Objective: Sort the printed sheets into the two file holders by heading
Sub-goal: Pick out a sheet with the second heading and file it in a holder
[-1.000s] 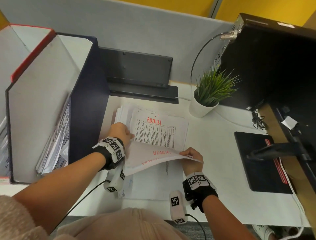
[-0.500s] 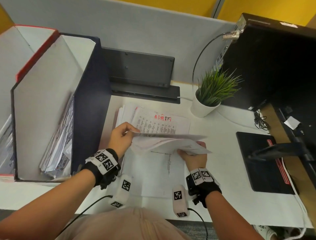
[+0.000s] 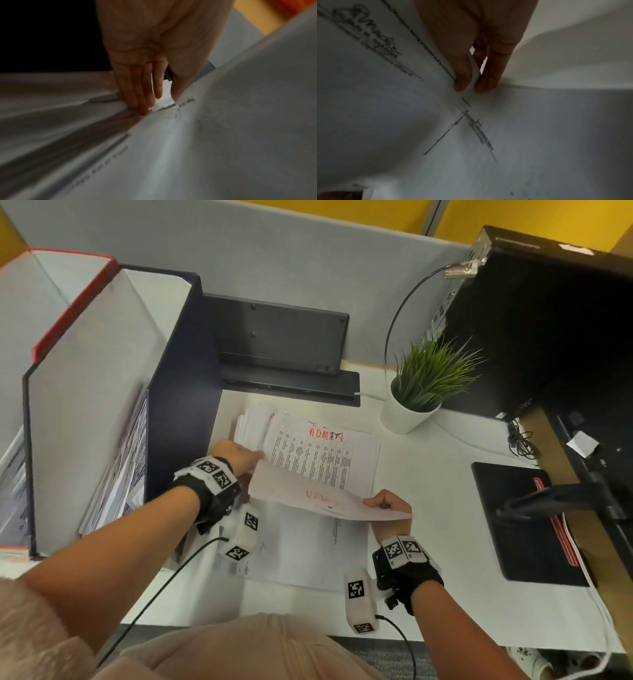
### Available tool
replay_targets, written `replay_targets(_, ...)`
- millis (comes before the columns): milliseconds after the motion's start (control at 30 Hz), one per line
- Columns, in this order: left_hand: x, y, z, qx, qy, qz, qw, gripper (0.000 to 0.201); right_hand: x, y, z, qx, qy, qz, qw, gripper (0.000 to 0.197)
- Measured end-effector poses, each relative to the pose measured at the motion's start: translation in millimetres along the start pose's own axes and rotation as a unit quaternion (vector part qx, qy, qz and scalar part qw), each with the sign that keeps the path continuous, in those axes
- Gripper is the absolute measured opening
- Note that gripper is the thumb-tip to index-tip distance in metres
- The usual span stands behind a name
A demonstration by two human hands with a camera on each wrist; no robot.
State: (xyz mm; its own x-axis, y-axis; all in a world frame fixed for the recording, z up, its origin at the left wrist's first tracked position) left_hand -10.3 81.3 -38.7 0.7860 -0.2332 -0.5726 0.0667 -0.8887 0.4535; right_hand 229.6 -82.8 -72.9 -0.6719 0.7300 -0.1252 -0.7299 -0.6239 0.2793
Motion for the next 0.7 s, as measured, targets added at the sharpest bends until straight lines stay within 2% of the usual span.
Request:
replay_targets(100, 2.4, -0.8, -2.4, 0.022, -0.078, 0.010, 0.997, 0.033, 0.6, 0.2, 0.3, -0.005, -0.007, 0.004, 1.000, 0.038)
replay_targets(200, 5.9, 3.6, -6.0, 0.048, -0.098, 0.003, 0.994, 0.037, 0.7, -0.2, -0.7, 0.010, -0.036, 0.006, 0.999, 0.038)
replay_targets(467, 6.8, 11.1, -7.7, 0.061, -0.123, 0.016, 0.990, 0.029, 1.0, -2.1, 0.6, 0.030, -0.060, 0.010, 0.998, 0.038)
replay_targets(533, 7.1, 14.1, -7.8, 0.084, -0.101, 0.001, 0.991, 0.020, 0.6, -3.2, 3.4, 0.017, -0.051, 0.014, 0.998, 0.042)
replay_targets(600, 8.9, 18.8, -6.9, 0.110, -0.023, -0.003, 0.994, 0.007, -0.8, -4.4, 5.6, 0.004, -0.046, 0.013, 0.999, 0.046)
replay_targets(700, 10.2, 26.8, -2.3, 0.133, 0.094, 0.006, 0.987, 0.018, -2.6, -5.8, 5.2, 0.031, -0.069, 0.005, 0.997, 0.062)
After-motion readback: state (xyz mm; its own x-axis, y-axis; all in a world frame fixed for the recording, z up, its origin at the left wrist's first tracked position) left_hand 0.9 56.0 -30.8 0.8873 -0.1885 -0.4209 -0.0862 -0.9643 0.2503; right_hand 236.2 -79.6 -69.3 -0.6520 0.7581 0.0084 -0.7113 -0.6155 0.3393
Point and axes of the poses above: each hand's wrist, its own y-axis away from the middle knuckle, its own x-axis out of the palm, z = x × y, the point moved 3 cm from there along -y, towards the middle knuckle, and after that the axes turned 6 degrees about -z, right-handed, at the moved point
